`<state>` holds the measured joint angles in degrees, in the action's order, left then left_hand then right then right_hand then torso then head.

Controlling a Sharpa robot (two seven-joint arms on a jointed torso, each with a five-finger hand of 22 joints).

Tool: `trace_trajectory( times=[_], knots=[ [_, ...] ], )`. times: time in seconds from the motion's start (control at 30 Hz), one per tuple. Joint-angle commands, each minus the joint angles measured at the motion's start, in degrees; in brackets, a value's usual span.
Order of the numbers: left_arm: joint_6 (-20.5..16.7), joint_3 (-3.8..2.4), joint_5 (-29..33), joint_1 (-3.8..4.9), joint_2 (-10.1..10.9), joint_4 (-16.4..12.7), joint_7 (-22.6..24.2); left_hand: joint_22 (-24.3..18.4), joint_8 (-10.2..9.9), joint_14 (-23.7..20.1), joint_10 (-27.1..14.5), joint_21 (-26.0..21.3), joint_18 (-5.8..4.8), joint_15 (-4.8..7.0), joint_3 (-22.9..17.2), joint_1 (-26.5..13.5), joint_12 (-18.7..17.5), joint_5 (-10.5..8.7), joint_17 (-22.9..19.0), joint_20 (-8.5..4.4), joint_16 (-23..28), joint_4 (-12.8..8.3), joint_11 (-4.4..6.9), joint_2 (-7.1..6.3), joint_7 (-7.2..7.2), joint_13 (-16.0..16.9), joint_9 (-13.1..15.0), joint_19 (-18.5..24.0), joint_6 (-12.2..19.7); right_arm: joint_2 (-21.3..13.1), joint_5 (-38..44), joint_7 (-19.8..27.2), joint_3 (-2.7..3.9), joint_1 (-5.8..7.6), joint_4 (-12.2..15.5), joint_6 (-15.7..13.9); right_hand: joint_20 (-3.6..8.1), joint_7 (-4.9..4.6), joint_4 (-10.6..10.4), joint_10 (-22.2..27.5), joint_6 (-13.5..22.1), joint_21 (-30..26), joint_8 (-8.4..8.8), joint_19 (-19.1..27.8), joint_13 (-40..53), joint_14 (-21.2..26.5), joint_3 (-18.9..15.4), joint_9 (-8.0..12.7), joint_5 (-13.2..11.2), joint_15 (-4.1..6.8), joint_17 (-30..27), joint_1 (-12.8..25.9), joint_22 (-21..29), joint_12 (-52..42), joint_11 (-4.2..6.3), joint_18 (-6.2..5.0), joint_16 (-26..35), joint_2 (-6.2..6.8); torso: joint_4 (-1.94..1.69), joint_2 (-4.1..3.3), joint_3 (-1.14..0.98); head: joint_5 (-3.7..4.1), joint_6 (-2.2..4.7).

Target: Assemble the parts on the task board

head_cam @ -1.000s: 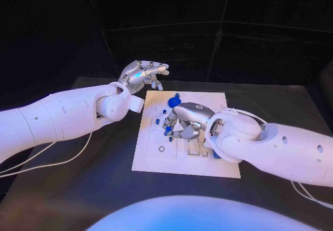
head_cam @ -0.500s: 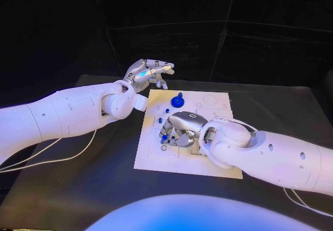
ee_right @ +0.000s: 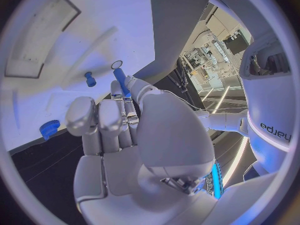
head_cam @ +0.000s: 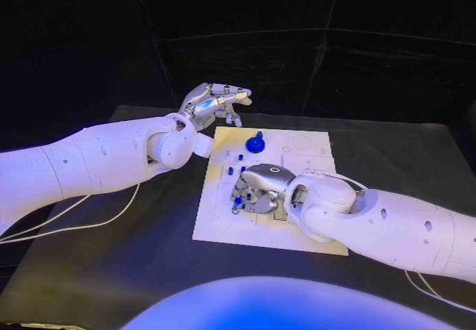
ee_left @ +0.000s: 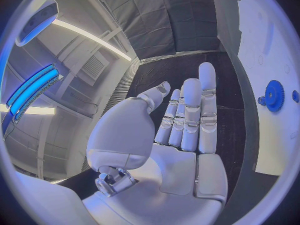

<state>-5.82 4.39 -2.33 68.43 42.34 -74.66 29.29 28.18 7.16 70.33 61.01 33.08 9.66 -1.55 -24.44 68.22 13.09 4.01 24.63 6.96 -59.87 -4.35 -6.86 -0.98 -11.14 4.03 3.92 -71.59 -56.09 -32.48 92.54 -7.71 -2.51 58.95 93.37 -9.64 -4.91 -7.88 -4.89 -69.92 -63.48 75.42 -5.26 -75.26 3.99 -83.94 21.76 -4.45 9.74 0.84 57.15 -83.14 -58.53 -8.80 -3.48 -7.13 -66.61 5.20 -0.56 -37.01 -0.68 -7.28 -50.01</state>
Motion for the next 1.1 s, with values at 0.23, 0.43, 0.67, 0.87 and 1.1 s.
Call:
trace_trajectory(
  times=[0.23,0.43,0.67,0.87,1.1],
  knots=[
    [0.68,-0.05,0.25,0.10,-0.05,-0.03,0.16,-0.06,0.20,-0.53,-0.41,-0.32,0.77,-0.02,0.31,-0.04,0.19,0.22,-0.05,0.12,0.03,-0.17,0.12,-0.09,0.09,0.06,0.04,0.40,0.38,0.42,1.40,0.22,-0.02,-0.17,-0.17,2.11,0.04,-0.03,0.05,-0.41,-0.17,0.27,-0.24,-0.47,-0.03,-1.38,0.39,-0.08,0.33,0.33,0.04,0.09,-0.05,0.14,-0.16,1.13,-0.27,0.05,0.02,0.00,-0.01,-0.28,0.01],
    [0.69,-0.05,0.25,0.10,-0.04,-0.03,0.15,-0.06,0.20,-0.53,-0.41,-0.32,0.77,-0.02,0.31,-0.04,0.19,0.22,-0.05,0.12,0.03,-0.17,0.12,-0.09,0.09,0.06,0.04,0.40,0.38,0.61,1.46,0.13,-0.05,-0.30,-0.53,2.34,0.04,-0.03,0.05,-0.41,-0.17,0.27,-0.24,-0.47,-0.03,-1.38,0.39,-0.08,0.33,0.33,0.04,0.09,-0.05,0.14,-0.16,1.13,-0.27,0.05,0.03,0.00,0.01,-0.35,0.01],
    [0.73,-0.05,0.25,0.10,-0.05,-0.04,0.13,-0.06,0.20,-0.53,-0.41,-0.32,0.77,-0.02,0.31,-0.04,0.19,0.22,-0.05,0.12,0.03,-0.17,0.12,-0.09,0.09,0.06,0.04,0.40,0.38,1.11,2.26,-0.41,-0.08,-0.44,-1.14,2.66,0.03,-0.05,0.12,-0.39,-0.14,0.26,-0.18,-0.43,-0.04,-1.36,0.44,-0.06,0.34,0.31,0.02,0.09,-0.02,0.26,-0.19,1.12,-0.28,0.09,0.01,0.00,-0.01,-0.35,0.01],
    [0.77,-0.05,0.25,0.10,-0.06,-0.04,0.11,-0.06,0.20,-0.53,-0.41,-0.32,0.77,-0.02,0.31,-0.04,0.19,0.22,-0.05,0.12,0.03,-0.17,0.12,-0.09,0.09,0.06,0.04,0.40,0.38,1.70,3.43,-1.29,-0.13,-0.66,-1.68,3.21,-0.06,-0.24,0.16,-0.13,0.26,0.20,0.18,-0.25,-0.09,-1.29,0.49,0.08,0.18,0.17,-0.06,0.42,0.19,0.79,-0.38,1.09,-0.29,0.32,0.01,0.01,0.01,-0.38,0.01],
    [0.77,-0.05,0.25,0.10,-0.02,-0.04,0.08,-0.06,0.20,-0.53,-0.41,-0.32,0.77,-0.02,0.31,-0.04,0.19,0.22,-0.05,0.12,0.03,-0.17,0.12,-0.09,0.09,0.06,0.04,0.40,0.38,2.08,3.75,-1.49,-0.23,-0.83,-1.91,3.62,-0.51,-0.93,0.01,1.46,1.91,0.21,1.33,0.00,-0.24,-1.13,0.44,0.48,0.08,-0.40,-0.14,1.52,0.29,2.37,-1.11,1.08,-0.40,1.29,0.03,0.03,0.02,-0.43,0.01]
  ],
)
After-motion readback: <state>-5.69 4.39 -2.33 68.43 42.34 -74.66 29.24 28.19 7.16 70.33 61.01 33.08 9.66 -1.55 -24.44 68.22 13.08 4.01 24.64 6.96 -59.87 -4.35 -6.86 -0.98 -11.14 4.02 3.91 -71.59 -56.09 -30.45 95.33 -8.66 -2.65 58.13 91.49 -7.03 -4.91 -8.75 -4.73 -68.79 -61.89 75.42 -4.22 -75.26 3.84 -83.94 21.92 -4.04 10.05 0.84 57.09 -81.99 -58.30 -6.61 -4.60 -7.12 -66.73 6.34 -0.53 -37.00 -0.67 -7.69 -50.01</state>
